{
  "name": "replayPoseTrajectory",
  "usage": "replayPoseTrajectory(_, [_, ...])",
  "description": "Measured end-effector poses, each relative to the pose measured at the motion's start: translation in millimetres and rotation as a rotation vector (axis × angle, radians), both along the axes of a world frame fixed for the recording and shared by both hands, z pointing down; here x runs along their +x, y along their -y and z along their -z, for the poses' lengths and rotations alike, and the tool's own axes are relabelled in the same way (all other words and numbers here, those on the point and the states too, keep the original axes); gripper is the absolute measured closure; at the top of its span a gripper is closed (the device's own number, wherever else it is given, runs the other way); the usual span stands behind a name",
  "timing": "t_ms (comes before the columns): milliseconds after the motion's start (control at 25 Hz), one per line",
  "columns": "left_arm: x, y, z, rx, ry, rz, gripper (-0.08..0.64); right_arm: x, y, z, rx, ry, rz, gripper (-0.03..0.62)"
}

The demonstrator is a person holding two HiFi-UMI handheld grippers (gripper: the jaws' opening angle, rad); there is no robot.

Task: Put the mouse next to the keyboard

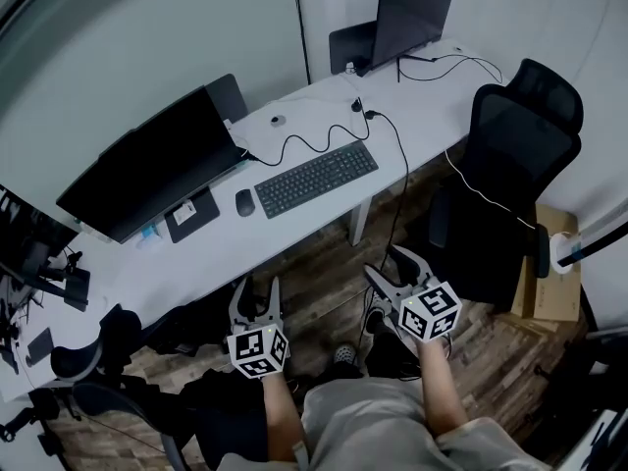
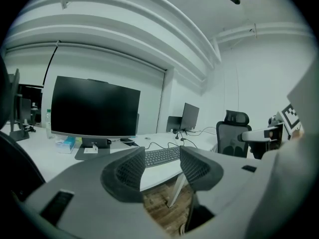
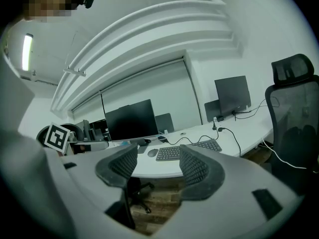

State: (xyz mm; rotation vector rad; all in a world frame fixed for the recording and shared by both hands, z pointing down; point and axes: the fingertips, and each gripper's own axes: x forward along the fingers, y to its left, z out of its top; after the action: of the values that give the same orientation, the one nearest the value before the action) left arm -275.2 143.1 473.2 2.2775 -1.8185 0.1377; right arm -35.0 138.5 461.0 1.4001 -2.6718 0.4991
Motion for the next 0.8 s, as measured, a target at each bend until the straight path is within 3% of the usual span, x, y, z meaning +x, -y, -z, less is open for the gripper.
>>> replayPoseTrajectory(440, [-2.2,87.2,29.2,0.026,0.056,0.024,0.337,-7.8,101.7,22.6,0.052,0.023,0.051,0.337])
replayPoseTrajectory(800, [-3.9,162.8,51.0,0.017,0.072,0.137,0.337,-10.4,194.7,40.3,0.049,0.048,0.150,0.343])
